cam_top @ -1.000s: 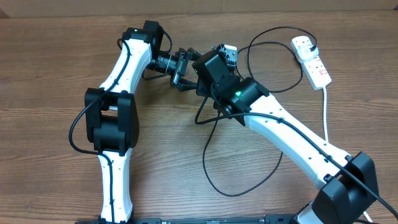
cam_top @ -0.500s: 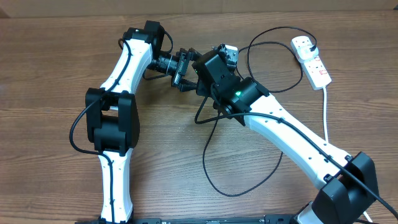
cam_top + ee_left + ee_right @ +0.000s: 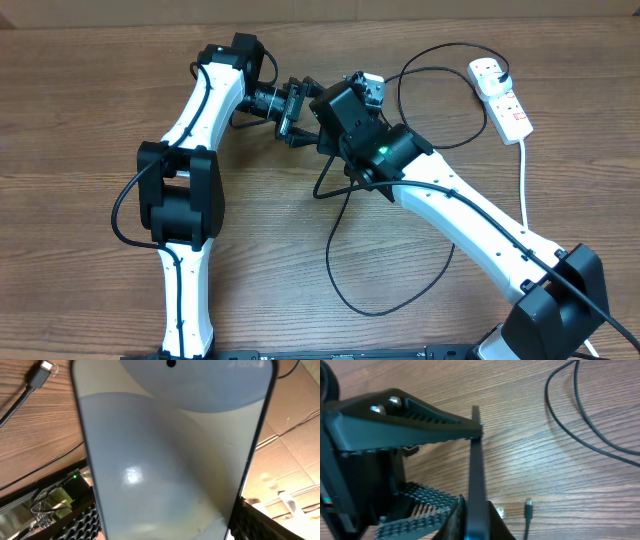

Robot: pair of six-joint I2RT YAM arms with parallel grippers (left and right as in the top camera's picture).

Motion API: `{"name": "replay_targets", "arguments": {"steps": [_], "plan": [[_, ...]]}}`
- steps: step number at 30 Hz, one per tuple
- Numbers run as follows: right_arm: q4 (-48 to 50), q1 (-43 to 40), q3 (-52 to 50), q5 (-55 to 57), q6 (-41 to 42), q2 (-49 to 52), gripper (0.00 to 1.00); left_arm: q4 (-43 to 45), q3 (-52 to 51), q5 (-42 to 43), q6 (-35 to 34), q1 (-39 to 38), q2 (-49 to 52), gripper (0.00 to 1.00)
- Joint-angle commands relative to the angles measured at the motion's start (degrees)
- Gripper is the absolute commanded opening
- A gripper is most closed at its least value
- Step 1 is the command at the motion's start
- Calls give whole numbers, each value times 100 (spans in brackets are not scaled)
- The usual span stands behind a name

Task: Plug charger to phone and switch on socket
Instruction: 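Close the right gripper on the phone's lower edge beside the left gripper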

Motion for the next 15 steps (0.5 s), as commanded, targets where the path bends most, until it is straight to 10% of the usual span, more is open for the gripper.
{"name": "replay_targets", "arguments": {"steps": [1,15], "plan": [[35,15,70,31,7,9,4,-7,144,201,-31,-44,-4,77],[-94,-61,103,667,7,7,4,267,146,387,632,98,-15,91]]}}
